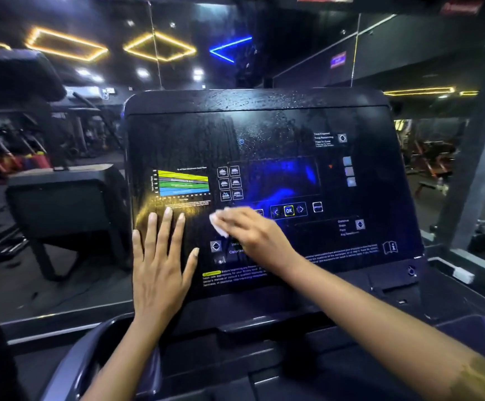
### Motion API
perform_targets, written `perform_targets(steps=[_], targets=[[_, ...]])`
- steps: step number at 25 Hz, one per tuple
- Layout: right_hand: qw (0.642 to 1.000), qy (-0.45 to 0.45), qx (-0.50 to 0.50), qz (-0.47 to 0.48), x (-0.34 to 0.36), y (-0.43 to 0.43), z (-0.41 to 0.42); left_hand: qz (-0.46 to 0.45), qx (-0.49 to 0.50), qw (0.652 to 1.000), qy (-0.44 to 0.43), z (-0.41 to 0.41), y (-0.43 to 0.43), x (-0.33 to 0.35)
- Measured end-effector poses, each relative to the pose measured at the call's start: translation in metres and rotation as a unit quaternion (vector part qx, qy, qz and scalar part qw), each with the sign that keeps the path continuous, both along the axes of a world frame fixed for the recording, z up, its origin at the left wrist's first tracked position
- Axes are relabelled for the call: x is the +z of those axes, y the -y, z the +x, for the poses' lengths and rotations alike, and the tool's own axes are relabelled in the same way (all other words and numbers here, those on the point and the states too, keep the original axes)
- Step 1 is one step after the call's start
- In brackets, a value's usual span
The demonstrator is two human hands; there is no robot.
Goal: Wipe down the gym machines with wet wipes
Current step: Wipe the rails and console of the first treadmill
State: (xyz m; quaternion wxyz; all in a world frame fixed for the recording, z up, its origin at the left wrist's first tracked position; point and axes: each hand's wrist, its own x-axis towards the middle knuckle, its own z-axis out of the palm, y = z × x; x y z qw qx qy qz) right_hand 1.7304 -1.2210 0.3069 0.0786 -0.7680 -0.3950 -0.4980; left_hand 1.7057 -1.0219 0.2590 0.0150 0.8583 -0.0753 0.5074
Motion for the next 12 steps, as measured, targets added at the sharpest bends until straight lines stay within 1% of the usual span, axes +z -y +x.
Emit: perform_targets(steps=[3, 5, 6, 7, 8, 10, 11, 12], targets=[[0.997, -0.009, 0.038, -0.069, -0.051, 0.018, -0.03, 0.002, -0.002, 1.0, 0.006, 0.001, 0.0, 0.0], [0.993, -0.01, 0.063, -0.104, -0.059, 0.027, -0.038, 0.0, -0.002, 1.0, 0.009, 0.001, 0.001, 0.0], [0.992, -0.011, 0.071, -0.106, -0.05, 0.029, -0.036, -0.001, -0.003, 1.0, 0.011, 0.0, 0.001, 0.0], [0.994, -0.009, 0.075, -0.081, -0.034, 0.03, -0.029, -0.002, -0.003, 1.0, 0.012, 0.0, 0.001, 0.0], [0.997, 0.002, 0.067, -0.032, -0.012, 0.03, -0.018, -0.001, -0.002, 1.0, 0.012, 0.0, 0.001, 0.0], [0.997, 0.011, 0.009, 0.075, 0.045, 0.029, 0.013, 0.001, 0.001, 1.0, 0.011, 0.0, 0.001, 0.0], [0.994, 0.009, -0.025, 0.103, 0.069, 0.027, 0.026, 0.001, 0.002, 1.0, 0.01, 0.0, 0.001, 0.0], [0.993, 0.003, -0.05, 0.111, 0.081, 0.026, 0.036, 0.001, 0.002, 1.0, 0.01, 0.0, 0.001, 0.0]])
